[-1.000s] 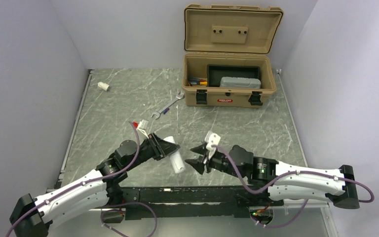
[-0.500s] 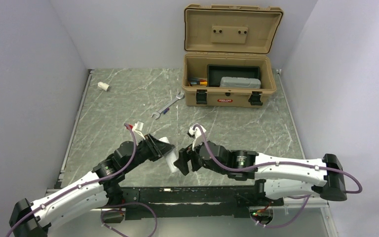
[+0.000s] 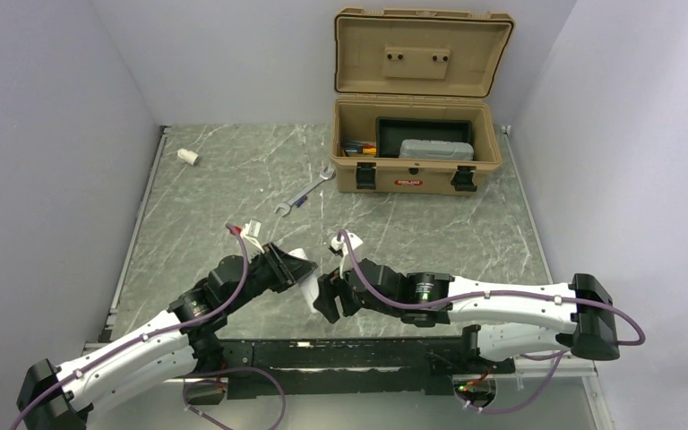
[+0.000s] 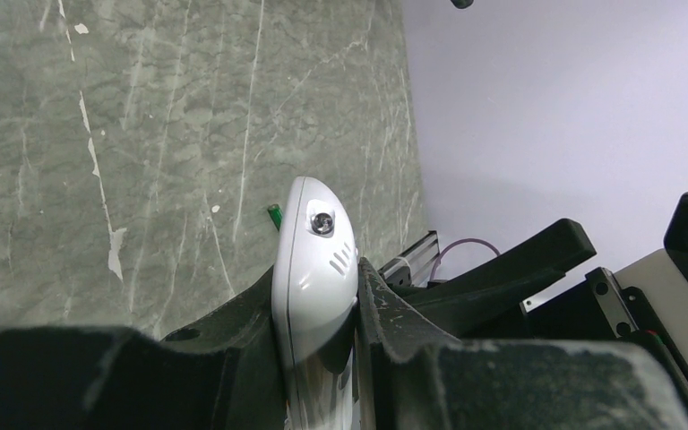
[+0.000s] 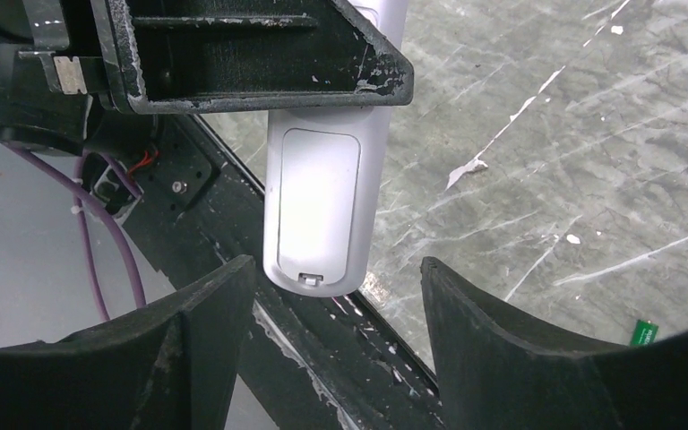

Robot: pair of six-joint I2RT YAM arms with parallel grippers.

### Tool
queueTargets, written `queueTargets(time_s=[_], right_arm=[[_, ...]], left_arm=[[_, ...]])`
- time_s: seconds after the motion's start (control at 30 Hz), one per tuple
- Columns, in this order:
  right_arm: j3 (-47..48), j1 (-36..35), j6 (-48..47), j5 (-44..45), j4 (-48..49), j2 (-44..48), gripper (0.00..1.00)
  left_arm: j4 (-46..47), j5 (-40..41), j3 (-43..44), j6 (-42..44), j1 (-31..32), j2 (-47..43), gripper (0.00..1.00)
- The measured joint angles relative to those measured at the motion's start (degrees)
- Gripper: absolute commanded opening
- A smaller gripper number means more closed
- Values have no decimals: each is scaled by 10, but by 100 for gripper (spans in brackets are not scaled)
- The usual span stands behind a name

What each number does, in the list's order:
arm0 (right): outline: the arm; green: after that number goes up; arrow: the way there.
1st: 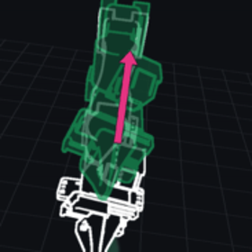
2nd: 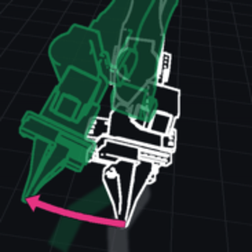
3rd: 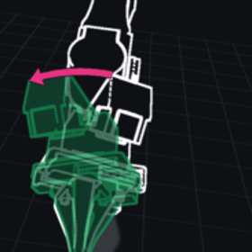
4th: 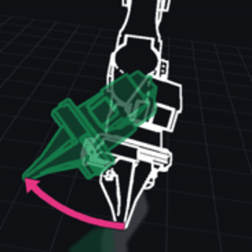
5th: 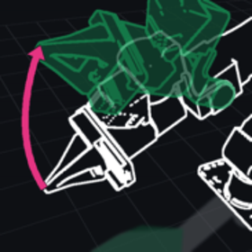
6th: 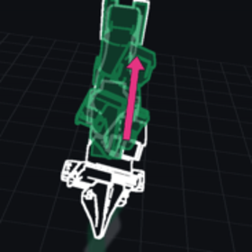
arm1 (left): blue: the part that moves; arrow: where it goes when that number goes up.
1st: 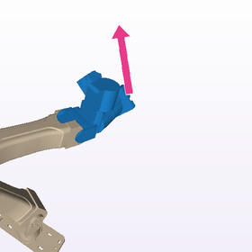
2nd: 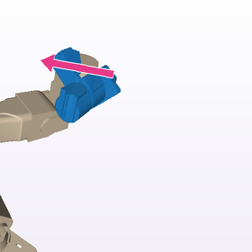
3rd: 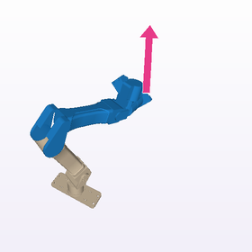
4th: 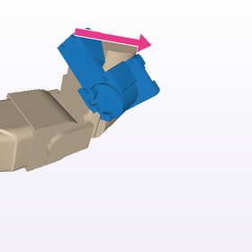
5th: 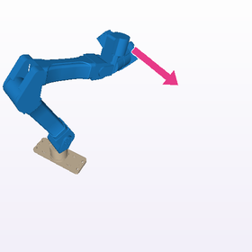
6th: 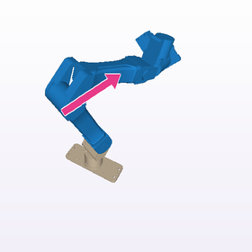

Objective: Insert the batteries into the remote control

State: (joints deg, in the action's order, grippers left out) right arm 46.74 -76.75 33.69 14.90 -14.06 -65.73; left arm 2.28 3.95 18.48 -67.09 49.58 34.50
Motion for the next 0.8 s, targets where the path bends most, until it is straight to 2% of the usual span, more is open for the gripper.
queueTargets(time_s=[0.43, 0.8], right_arm=[[3, 0, 5, -6, 0, -22, 53], [12, 0, 5, -18, 3, -34, 45]], left_arm=[[0, 0, 0, 0, 0, 6, 0], [0, 0, 0, 0, 0, 6, 0]])
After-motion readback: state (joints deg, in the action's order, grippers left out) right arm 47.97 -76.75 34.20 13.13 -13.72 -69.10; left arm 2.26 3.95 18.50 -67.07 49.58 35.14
